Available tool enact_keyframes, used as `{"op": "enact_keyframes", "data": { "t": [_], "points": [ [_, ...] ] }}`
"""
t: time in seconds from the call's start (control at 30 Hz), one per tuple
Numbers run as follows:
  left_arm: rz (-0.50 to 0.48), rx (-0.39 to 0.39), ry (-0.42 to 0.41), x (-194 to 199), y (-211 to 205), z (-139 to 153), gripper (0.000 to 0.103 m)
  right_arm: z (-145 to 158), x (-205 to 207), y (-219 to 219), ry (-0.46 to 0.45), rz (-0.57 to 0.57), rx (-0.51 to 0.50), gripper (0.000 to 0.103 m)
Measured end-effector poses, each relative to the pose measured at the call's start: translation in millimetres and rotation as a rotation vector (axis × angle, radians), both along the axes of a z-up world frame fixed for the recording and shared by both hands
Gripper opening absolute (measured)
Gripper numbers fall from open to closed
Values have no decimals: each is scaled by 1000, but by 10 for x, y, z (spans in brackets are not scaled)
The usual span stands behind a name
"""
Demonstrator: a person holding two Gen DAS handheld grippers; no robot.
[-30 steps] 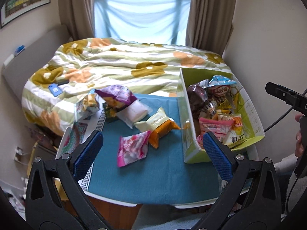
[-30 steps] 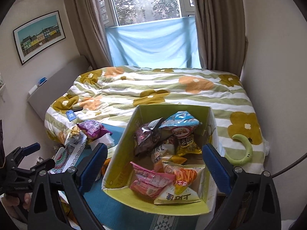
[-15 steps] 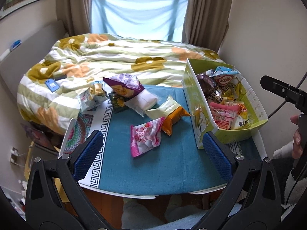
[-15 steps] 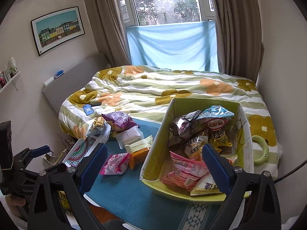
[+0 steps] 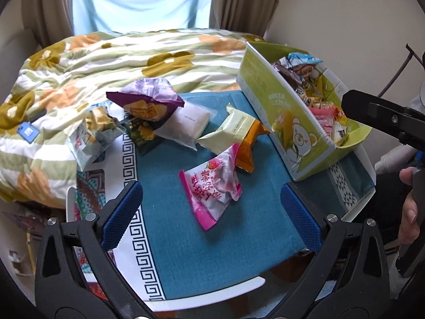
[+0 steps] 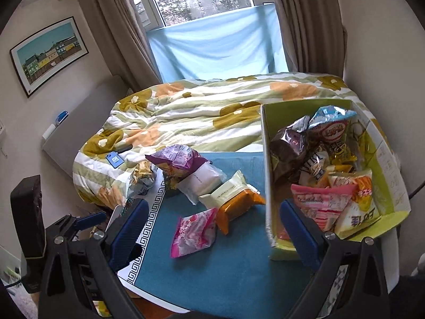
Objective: Organize snacks
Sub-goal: 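Grasp the pink strawberry bag with the left gripper while the right grasps the cream-orange bag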
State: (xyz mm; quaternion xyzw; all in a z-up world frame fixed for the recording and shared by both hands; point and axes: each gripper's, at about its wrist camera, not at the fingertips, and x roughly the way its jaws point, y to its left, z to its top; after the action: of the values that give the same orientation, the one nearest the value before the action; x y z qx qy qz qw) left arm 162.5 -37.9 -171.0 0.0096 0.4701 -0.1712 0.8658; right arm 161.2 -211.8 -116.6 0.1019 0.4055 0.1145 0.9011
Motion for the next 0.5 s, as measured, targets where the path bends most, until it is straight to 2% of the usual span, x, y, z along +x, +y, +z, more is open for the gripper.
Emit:
{"op": "enact_keyframes", "data": {
  "t": [0.33,0.5],
  "points": [
    [-240,12,55,525,-133,-834,102,-646,84,310,87,-228,-7,98],
    [-306,-14,105,695,-239,-1124,102,-962,119,364,128,-286,-6,98]
  ]
}}
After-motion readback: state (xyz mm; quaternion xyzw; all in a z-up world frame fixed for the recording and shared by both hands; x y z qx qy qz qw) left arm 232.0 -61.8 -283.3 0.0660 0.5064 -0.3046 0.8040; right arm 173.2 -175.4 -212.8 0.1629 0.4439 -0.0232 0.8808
